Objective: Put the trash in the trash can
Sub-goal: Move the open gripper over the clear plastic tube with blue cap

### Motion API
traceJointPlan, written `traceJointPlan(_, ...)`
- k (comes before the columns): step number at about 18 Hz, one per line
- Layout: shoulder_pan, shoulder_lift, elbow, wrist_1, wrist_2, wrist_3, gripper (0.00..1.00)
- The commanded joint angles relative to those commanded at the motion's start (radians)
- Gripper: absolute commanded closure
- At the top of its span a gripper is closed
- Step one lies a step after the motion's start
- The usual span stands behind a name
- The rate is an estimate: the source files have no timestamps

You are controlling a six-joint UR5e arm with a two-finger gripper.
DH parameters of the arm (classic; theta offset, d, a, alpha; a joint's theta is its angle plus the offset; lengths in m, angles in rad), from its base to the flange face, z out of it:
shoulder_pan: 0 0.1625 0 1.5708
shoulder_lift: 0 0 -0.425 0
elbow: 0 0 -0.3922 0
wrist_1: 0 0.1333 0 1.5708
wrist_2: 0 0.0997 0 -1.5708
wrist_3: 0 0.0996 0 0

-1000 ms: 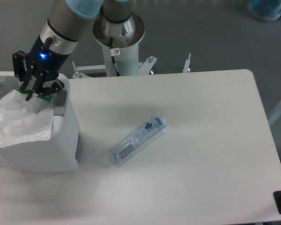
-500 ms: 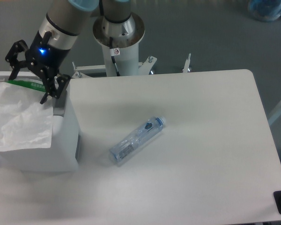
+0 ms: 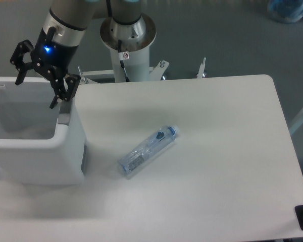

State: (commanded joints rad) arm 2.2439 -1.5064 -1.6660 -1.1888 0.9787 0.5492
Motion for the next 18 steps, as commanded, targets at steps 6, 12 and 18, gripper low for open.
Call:
traceJointPlan(6,0.213,-0.049,0.065,0.003,0.0,0.02,0.0)
traceJointPlan(12,0.348,-0.147,0.065,0.015,0.003,0.228,0.0)
traceJointPlan(18,0.336,-0.296,0.057,0.063,0.248,0.4,0.0)
